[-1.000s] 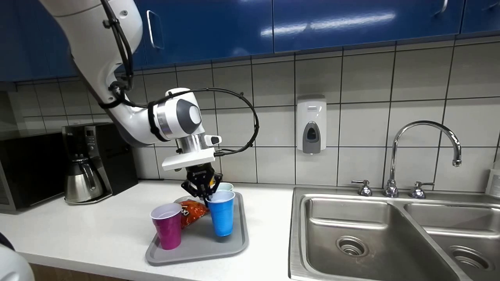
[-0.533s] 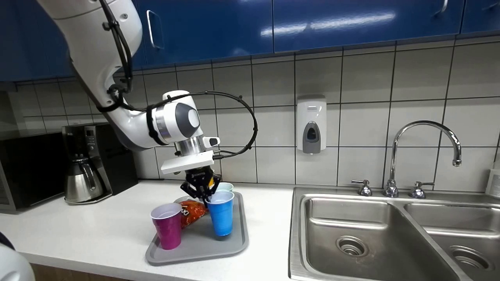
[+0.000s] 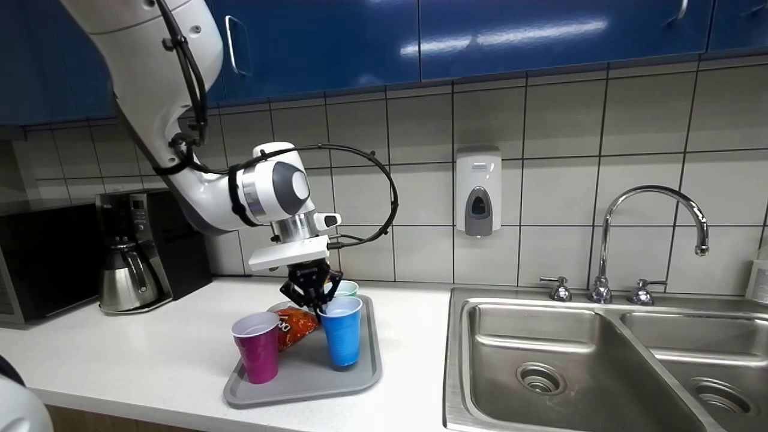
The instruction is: Put the purple, blue and green cups onto the tray
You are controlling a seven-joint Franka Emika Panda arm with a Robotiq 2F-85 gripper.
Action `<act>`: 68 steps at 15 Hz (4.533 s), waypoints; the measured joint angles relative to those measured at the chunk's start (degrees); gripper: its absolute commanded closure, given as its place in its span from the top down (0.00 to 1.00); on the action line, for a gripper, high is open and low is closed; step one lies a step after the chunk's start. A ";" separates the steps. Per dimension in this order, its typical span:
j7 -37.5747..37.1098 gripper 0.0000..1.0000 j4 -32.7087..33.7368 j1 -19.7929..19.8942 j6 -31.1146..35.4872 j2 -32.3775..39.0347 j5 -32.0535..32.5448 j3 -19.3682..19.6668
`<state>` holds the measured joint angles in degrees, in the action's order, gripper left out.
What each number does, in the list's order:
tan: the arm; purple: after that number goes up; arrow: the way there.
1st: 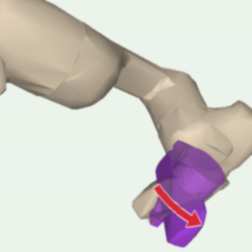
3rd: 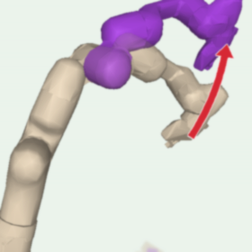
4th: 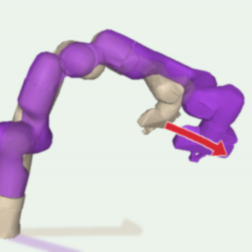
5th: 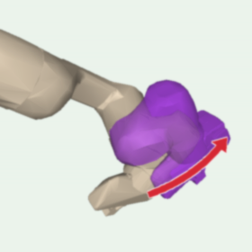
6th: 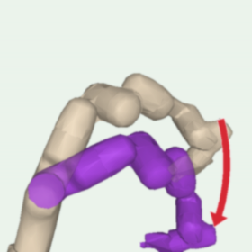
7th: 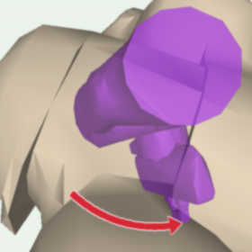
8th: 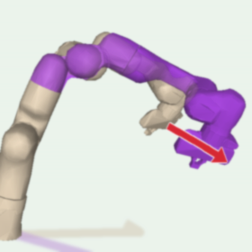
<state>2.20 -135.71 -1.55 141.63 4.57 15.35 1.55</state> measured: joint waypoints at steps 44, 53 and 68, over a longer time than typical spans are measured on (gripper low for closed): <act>-7.41 1.00 11.91 -1.17 -0.18 2.36 -1.49 -0.70; -14.21 1.00 21.52 -4.29 -0.19 13.01 -1.49 -0.96; -16.69 1.00 46.32 -6.96 -5.39 31.32 -5.95 -0.87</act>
<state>-14.49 -89.39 -8.51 136.24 35.89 9.40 0.69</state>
